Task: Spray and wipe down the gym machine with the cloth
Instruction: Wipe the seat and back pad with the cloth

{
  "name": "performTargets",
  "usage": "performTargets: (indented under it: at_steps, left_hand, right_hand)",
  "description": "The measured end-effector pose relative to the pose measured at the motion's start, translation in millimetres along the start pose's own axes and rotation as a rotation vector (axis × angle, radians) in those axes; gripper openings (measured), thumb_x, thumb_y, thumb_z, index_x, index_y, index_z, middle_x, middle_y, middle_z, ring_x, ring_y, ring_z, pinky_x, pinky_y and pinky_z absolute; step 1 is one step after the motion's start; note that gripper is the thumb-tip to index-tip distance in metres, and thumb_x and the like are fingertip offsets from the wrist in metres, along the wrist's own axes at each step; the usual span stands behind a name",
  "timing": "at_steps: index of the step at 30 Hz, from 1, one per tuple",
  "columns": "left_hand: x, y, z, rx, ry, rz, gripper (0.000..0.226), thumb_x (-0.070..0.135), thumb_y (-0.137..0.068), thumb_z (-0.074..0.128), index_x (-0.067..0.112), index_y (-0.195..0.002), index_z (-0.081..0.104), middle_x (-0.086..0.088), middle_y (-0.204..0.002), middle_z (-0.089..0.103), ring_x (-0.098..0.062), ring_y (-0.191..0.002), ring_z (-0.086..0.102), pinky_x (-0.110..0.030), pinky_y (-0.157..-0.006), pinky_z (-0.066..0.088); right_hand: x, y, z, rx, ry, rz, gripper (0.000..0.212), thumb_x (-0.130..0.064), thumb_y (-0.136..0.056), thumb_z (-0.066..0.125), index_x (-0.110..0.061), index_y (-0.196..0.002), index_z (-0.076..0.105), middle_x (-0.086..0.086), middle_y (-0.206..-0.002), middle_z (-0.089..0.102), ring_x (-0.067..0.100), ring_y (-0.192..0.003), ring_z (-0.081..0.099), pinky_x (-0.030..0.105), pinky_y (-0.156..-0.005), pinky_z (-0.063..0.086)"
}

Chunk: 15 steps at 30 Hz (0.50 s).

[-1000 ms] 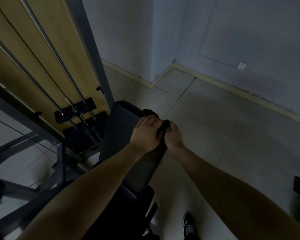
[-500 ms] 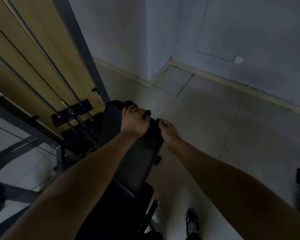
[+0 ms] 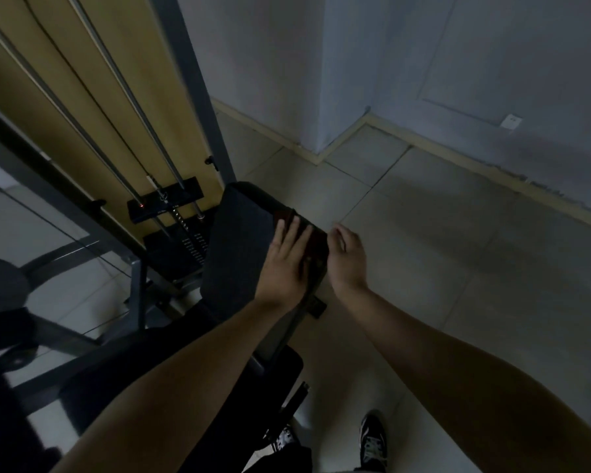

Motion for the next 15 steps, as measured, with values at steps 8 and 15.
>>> performTargets:
  at_steps: [8, 15]
  left_hand:
    - [-120, -28, -42, 0.022, 0.141, -0.47, 0.063, 0.029, -0.11, 0.032, 0.022, -0.162, -0.002, -0.003, -0.168, -0.012, -0.023, -0.152, -0.023, -0.04, -0.124, -0.012]
    - [-168, -48, -57, 0.151, 0.309, -0.686, 0.065, 0.034, -0.11, 0.03, 0.016, -0.162, -0.005, -0.007, -0.169, -0.008, -0.03, -0.154, -0.014, -0.041, -0.124, -0.008]
  right_hand:
    - [-53, 4, 78, -0.257, 0.713, -0.472, 0.049, -0.026, -0.101, 0.055, -0.013, -0.148, 0.046, 0.005, -0.151, 0.048, 0.021, -0.139, 0.043, 0.036, -0.111, 0.04]
    - [-44, -15, 81, -0.203, 0.667, -0.374, 0.048, -0.033, -0.1, 0.057, -0.023, -0.146, 0.05, -0.001, -0.142, 0.055, 0.017, -0.129, 0.051, 0.038, -0.102, 0.048]
Point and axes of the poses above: each hand's wrist, its own y-axis away from the middle knuckle, its own z-axis out of the palm, x = y × z, the point moved 10 cm from there along -y, towards the middle knuckle
